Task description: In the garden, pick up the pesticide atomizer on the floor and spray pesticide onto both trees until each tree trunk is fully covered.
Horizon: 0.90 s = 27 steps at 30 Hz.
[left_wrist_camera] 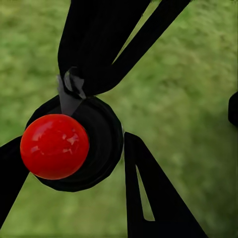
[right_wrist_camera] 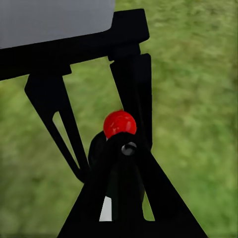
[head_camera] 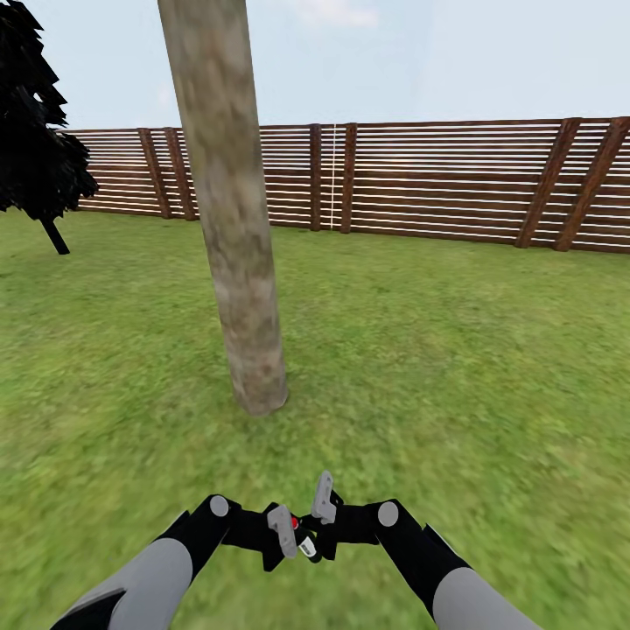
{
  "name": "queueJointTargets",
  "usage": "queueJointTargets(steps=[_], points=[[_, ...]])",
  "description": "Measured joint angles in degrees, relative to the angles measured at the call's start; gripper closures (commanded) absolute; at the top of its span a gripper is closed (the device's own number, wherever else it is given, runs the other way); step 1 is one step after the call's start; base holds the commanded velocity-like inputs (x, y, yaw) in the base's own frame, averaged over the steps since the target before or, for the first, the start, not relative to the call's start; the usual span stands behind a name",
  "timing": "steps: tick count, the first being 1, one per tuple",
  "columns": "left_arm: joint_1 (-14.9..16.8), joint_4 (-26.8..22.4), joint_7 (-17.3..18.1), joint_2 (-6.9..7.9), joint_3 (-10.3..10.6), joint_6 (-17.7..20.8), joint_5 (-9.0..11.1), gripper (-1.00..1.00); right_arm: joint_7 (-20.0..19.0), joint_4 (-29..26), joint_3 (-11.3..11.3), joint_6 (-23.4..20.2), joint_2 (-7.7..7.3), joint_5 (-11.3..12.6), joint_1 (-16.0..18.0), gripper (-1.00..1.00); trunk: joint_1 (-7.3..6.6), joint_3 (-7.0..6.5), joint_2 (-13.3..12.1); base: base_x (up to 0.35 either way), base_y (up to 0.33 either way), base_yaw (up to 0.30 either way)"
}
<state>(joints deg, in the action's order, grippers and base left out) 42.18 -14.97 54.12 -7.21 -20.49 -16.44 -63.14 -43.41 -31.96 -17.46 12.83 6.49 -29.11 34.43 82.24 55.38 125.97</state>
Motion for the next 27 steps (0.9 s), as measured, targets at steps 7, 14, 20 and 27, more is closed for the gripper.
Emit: queueJointTargets(steps=[7, 14, 20, 27], points=[[0.0, 0.0, 0.1, -0.11, 0.0, 0.0, 0.0, 1.00, 0.0, 0.0, 0.0, 0.0, 0.00, 0.0, 0.0, 1.00, 0.00, 0.00, 0.0, 0.000, 0.000, 0.000], [0.0, 0.0, 0.1, -0.12, 0.0, -0.1, 0.0, 1.00, 0.0, 0.0, 0.0, 0.0, 0.00, 0.0, 0.0, 1.00, 0.00, 0.00, 0.0, 0.000, 0.000, 0.000], [0.0, 0.3, 0.2, -0.13, -0.1, -0.4, 0.1, 1.00, 0.0, 0.0, 0.0, 0.0, 0.00, 0.0, 0.0, 1.00, 0.00, 0.00, 0.0, 0.000, 0.000, 0.000], [0.1, 0.3, 0.2, -0.13, -0.1, -0.4, 0.1, 1.00, 0.0, 0.0, 0.0, 0.0, 0.00, 0.0, 0.0, 1.00, 0.00, 0.00, 0.0, 0.000, 0.000, 0.000]])
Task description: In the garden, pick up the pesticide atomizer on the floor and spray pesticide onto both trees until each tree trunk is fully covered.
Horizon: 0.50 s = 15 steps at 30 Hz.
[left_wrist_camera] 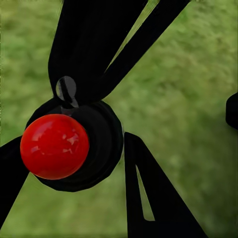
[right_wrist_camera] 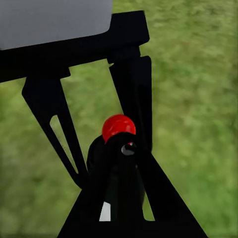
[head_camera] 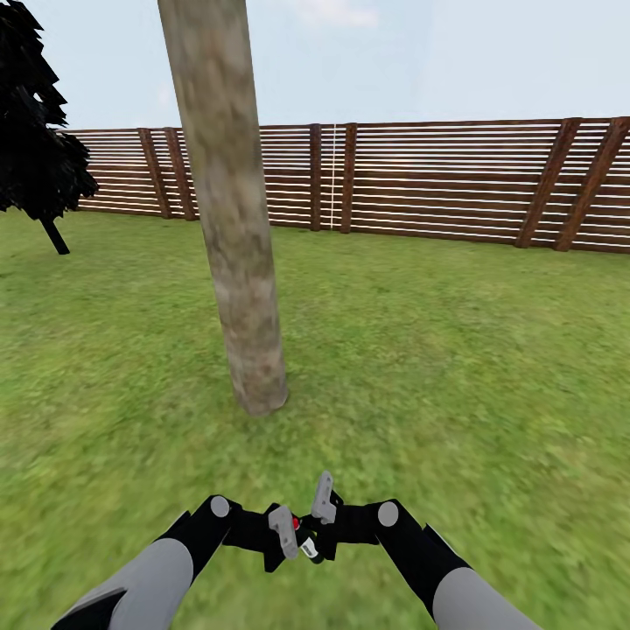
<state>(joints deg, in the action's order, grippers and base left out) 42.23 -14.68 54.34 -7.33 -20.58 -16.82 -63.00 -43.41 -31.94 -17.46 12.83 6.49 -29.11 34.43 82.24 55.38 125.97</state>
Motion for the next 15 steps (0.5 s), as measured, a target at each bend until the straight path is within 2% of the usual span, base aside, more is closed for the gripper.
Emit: queueJointTargets(steps=[9, 12, 15], points=[[0.0, 0.2, 0.0, 0.00, -0.2, -0.1, 0.2, 1.00, 0.0, 0.0, 0.0, 0.0, 0.00, 0.0, 0.0, 1.00, 0.00, 0.00, 0.0, 0.000, 0.000, 0.000], [0.0, 0.3, 0.1, 0.00, -0.2, -0.3, 1.7, 1.00, 0.0, 0.0, 0.0, 0.0, 0.00, 0.0, 0.0, 1.00, 0.00, 0.00, 0.0, 0.000, 0.000, 0.000], [0.0, 0.3, 0.1, 0.00, -0.2, -0.3, 2.1, 1.00, 0.0, 0.0, 0.0, 0.0, 0.00, 0.0, 0.0, 1.00, 0.00, 0.00, 0.0, 0.000, 0.000, 0.000]])
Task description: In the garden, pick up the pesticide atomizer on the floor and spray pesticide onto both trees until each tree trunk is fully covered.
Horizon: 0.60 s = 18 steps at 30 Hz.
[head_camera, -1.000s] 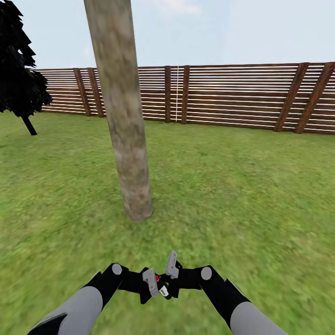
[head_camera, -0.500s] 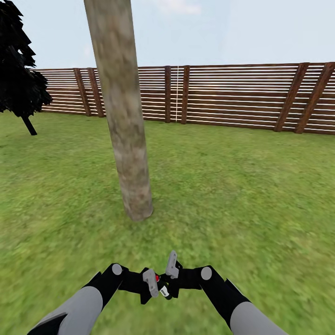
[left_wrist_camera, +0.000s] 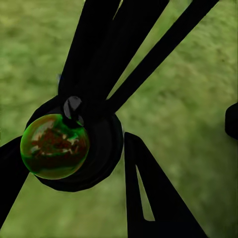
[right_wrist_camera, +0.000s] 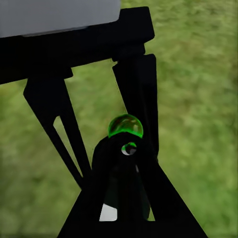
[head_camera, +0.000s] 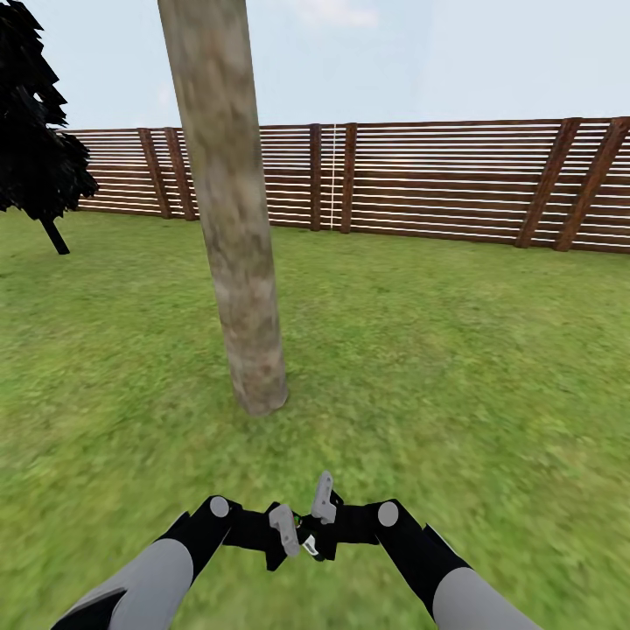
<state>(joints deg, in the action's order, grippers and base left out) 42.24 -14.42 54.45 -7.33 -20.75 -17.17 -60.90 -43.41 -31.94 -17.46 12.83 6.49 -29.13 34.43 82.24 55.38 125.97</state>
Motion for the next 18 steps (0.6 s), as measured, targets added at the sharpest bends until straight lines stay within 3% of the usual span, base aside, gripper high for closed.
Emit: queueJointTargets(steps=[7, 18], points=[[-0.1, 0.0, 0.0, 0.15, 0.0, 0.0, 0.0, 1.00, 0.0, 0.0, 0.0, 0.0, 0.00, 0.0, 0.0, 1.00, 0.00, 0.00, 0.0, 0.000, 0.000, 0.000], [-0.5, -0.3, 0.0, 1.79, 0.7, 0.1, -0.6, 1.00, 0.0, 0.1, 0.1, 0.1, -0.07, -0.1, 0.0, 1.00, 0.00, 0.00, 0.0, 0.000, 0.000, 0.000]])
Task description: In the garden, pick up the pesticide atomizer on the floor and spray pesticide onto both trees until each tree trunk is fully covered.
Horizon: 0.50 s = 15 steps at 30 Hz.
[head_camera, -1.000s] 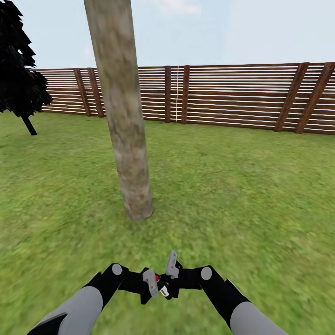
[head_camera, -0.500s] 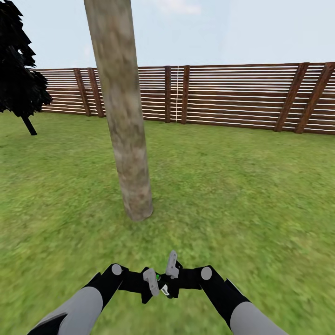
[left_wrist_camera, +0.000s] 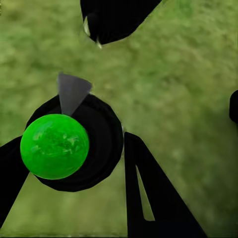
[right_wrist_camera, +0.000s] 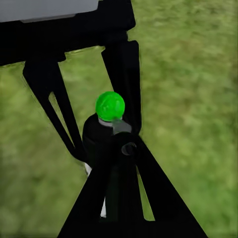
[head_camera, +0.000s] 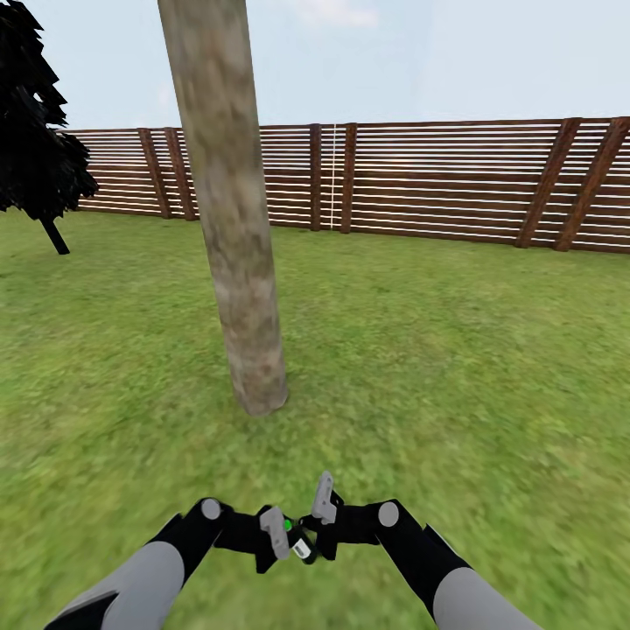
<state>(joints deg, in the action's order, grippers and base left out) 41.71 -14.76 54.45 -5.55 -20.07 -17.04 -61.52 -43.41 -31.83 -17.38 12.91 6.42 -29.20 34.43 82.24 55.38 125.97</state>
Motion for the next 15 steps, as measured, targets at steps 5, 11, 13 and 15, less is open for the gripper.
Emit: queueJointTargets(steps=[5, 11, 13, 15], points=[[-0.2, -0.1, 0.0, 2.58, 0.1, 0.1, -0.2, 1.00, 0.0, 0.1, 0.0, 0.0, -0.01, 0.0, 0.0, 1.00, 0.00, 0.00, 0.0, 0.000, 0.000, 0.000], [-0.3, -0.2, 0.0, 6.63, 0.2, 0.2, -0.5, 1.00, 0.0, 0.0, 0.0, -0.1, -0.02, 0.0, 0.0, -1.00, 0.00, 0.00, 0.0, 0.000, 0.000, 0.000], [-0.2, -0.2, 0.0, 9.24, 0.2, 0.2, -0.5, 1.00, 0.0, 0.1, 0.1, 0.0, -0.07, -0.1, 0.0, -1.00, 0.00, 0.00, 0.0, 0.000, 0.000, 0.000], [-0.3, -0.2, 0.0, 11.54, 0.2, 0.0, -0.4, 1.00, 0.0, 0.1, 0.1, 0.0, -0.10, -0.1, 0.0, -1.00, 0.00, 0.00, 0.0, 0.000, 0.000, 0.000]])
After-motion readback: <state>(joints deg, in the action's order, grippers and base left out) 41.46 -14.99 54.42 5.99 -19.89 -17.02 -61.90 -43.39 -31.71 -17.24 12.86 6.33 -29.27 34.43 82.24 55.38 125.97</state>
